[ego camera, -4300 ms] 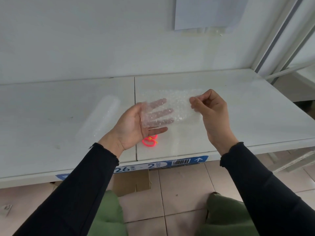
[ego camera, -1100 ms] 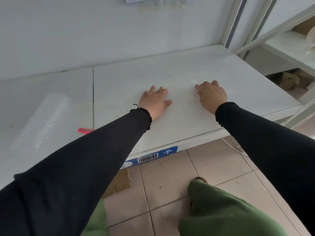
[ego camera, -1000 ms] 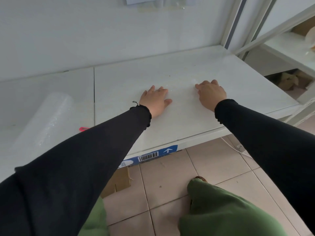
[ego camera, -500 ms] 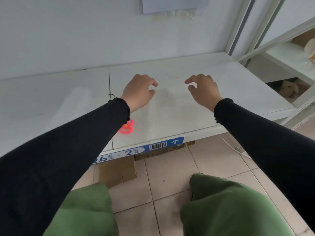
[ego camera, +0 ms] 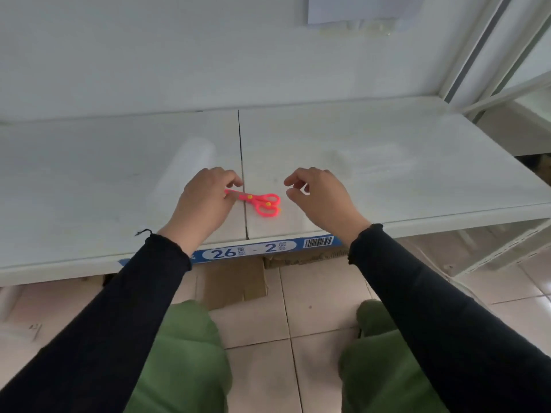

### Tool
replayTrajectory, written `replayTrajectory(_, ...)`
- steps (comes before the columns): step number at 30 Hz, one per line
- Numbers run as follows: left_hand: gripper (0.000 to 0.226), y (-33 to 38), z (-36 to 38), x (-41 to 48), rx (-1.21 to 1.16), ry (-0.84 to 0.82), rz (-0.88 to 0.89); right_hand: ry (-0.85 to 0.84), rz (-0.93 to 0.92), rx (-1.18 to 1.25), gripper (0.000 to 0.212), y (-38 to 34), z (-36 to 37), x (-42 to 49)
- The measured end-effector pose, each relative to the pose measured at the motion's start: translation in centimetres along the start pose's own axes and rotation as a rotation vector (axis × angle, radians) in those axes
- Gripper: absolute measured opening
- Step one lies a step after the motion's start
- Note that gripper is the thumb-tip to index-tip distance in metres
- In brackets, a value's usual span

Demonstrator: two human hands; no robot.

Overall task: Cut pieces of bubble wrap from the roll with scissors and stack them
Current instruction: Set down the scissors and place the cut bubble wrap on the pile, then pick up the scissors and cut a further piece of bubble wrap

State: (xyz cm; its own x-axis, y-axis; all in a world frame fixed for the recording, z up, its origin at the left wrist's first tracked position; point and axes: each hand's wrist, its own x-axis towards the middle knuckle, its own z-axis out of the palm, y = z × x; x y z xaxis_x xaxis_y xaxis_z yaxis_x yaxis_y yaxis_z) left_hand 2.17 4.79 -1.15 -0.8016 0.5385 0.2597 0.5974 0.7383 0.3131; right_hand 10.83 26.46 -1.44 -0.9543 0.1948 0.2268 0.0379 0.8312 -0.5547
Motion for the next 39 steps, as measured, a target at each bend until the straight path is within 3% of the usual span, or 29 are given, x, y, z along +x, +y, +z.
replayTrajectory(20,0.024,-2.8,3.7,2.9,0.088,-0.309,0.005,-0.204,-0.057,-0.324,0.026,-1.2,5.3,3.2)
replayTrajectory(23,0.025,-2.5,2.6,2.7,-0.093,-0.374,-0.08,-0.175,-0.116,-0.264,0.02,-1.1,4.4,2.8)
replayTrajectory(27,0.026,-1.0,0.7,1.6,-0.596,-0.437,-0.269,-0.106,-0.212,-0.196,0.021,-0.9,2.6,2.1)
replayTrajectory(30,0.024,0.1,0.2,0.8,-0.692,-0.405,-0.293,-0.106,-0.217,-0.201,0.025,-0.9,1.8,1.4)
replayTrajectory(34,0.032,0.1,0.1,0.2,-0.591,-0.261,-0.277,-0.061,-0.078,-0.139,0.028,0.6,1.2,0.2)
replayTrajectory(37,0.027,-1.2,0.4,-0.6,-0.352,-0.163,-0.272,-0.02,0.096,-0.122,0.038,2.2,0.5,0.1)
replayTrajectory(39,0.029,-2.1,1.1,-1.1,-0.175,-0.191,-0.245,-0.048,0.182,-0.126,0.046,2.7,0.4,0.0)
